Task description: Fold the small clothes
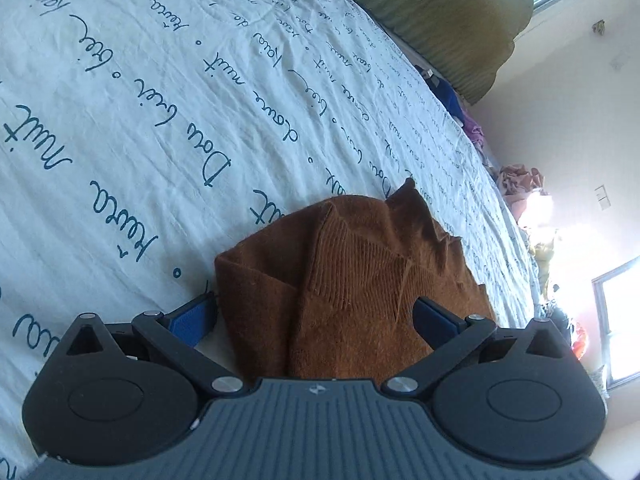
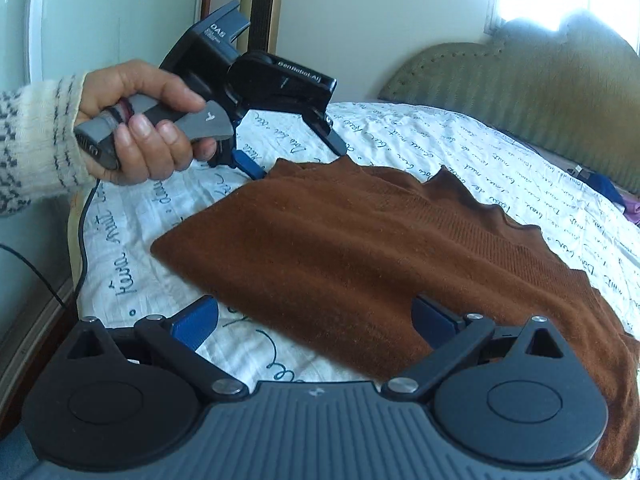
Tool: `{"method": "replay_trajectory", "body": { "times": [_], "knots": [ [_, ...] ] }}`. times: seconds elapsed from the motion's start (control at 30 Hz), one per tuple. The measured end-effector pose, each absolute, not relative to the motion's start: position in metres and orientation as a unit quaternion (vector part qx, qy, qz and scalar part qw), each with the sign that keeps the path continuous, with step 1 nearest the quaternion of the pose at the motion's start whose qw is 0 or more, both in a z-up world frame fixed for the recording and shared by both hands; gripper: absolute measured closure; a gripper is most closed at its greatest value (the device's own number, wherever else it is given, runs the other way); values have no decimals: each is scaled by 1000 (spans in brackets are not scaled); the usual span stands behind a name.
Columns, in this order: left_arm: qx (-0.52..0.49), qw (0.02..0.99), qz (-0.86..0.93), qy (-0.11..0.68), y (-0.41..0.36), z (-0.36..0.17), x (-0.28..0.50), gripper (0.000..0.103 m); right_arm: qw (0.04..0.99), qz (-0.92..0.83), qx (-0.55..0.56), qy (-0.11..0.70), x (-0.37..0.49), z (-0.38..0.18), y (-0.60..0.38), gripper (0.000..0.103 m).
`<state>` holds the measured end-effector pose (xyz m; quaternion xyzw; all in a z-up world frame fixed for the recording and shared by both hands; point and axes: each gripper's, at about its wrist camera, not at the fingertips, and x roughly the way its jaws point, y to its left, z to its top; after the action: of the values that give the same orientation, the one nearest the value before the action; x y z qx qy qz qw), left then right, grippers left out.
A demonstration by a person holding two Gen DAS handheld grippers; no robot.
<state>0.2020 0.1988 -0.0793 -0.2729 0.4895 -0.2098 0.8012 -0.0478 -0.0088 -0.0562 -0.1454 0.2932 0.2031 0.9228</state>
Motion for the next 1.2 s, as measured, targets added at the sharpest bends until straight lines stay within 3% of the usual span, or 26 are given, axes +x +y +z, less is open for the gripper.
{"method": "replay_trajectory", "body": {
  "times": [0.17, 0.53, 0.9, 0.97, 1.0, 1.03, 1.07, 1.13, 1.2],
  "knots": [
    [-288, 781, -241, 500, 204, -83, 215, 0, 920, 189, -185, 288, -57, -68, 7, 0],
    [-270, 739, -289, 546, 202, -85, 240, 0, 909, 162, -335, 191, -70, -89, 80, 0],
    [-356, 693, -334, 530, 204, -99, 264, 0, 894, 131, -401, 150, -59, -99, 112, 0],
    [-357, 689, -339, 532, 200, -101, 268, 5, 893, 128, -404, 149, -59, -99, 113, 0],
    [-347, 692, -338, 535, 197, -101, 270, 9, 893, 128, -405, 148, -60, -99, 113, 0],
    [-339, 697, -334, 537, 195, -100, 271, 30, 892, 127, -406, 150, -59, -98, 114, 0],
    [-330, 698, -333, 542, 194, -102, 273, 61, 893, 127, -405, 152, -59, -98, 113, 0],
    [-308, 701, -320, 557, 190, -106, 275, 94, 893, 126, -402, 156, -59, -95, 114, 0],
    [-302, 708, -308, 559, 189, -111, 275, 94, 893, 124, -403, 158, -59, -93, 115, 0]
  ]
}}
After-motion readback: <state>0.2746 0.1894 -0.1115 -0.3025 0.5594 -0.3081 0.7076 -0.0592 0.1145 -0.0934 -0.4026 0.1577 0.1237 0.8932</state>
